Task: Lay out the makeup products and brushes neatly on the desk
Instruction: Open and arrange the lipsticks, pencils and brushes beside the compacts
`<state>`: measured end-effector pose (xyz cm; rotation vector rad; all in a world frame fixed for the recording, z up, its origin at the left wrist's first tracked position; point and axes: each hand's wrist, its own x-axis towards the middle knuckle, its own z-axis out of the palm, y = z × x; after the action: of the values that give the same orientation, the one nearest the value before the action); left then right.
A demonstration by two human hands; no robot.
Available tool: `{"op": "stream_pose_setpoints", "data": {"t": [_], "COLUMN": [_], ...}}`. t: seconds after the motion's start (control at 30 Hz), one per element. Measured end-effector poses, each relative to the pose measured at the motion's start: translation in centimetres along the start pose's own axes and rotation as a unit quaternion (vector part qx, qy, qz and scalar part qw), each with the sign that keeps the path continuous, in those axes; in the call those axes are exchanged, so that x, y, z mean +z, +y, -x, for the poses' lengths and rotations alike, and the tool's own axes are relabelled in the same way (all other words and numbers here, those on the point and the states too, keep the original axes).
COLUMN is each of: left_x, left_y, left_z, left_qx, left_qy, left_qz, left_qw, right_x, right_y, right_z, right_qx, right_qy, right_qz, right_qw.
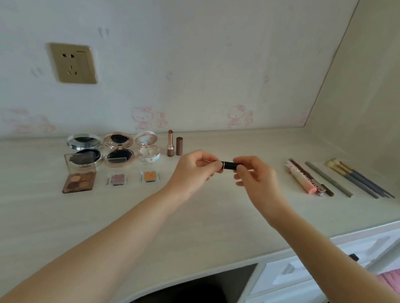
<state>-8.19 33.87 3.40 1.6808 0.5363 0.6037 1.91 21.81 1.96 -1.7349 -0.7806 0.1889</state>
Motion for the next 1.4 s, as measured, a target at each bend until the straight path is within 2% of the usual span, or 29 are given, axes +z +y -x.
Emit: {"op": "stream_pose_setpoints", "data": {"t": [0.27, 0.43, 0.57, 0.67, 0.77, 0.83, 0.9, 0.97, 1.13, 1.23, 1.4], "left_x": [-8.4, -11.5, -12.3, -12.5, -12.6, -12.7, -12.7, -12.7, -13.0, -13.3, -13.8], "left_y": [-2.5, -4.4, -5.5, -5.9, -6.4, -6.9, -7.3, -7.4, -6.9, -6.4, -6.1], "left_z": [3.8, 5.8, 6.8, 6.8, 6.6, 6.5, 6.5, 6.6, 7.1, 7.2, 7.1], "left_qx": [-0.005, 0.043, 0.138, 0.165, 0.194, 0.213, 0.23, 0.238, 0.225, 0.235, 0.22], "left_qy": [0.041, 0.064, 0.074, 0.059, 0.04, 0.032, 0.027, 0.024, -0.01, -0.016, -0.022], "left_qz": [-0.111, -0.233, -0.384, -0.447, -0.523, -0.564, -0.58, -0.573, -0.529, -0.524, -0.502], "left_qw": [0.993, 0.969, 0.91, 0.877, 0.829, 0.797, 0.781, 0.784, 0.818, 0.818, 0.836], "right_x": [7.5, 11.2, 13.1, 14.0, 14.1, 14.1, 14.2, 14.2, 14.1, 14.0, 13.8], "right_y": [-1.3, -1.2, -1.6, -1.5, -1.3, -1.3, -1.4, -1.5, -1.5, -1.6, -1.7], "right_z": [3.1, 4.1, 4.6, 5.0, 5.3, 5.5, 5.6, 5.7, 6.0, 6.0, 6.0], "right_qx": [-0.059, -0.117, -0.147, -0.164, -0.159, -0.191, -0.214, -0.224, -0.254, -0.259, -0.262], "right_qy": [-0.096, -0.119, -0.115, -0.116, -0.112, -0.108, -0.109, -0.108, -0.097, -0.102, -0.102], "right_qz": [0.114, 0.145, 0.123, 0.131, 0.147, 0.171, 0.178, 0.173, 0.171, 0.16, 0.13], "right_qw": [0.987, 0.975, 0.975, 0.971, 0.97, 0.961, 0.954, 0.953, 0.947, 0.947, 0.951]}}
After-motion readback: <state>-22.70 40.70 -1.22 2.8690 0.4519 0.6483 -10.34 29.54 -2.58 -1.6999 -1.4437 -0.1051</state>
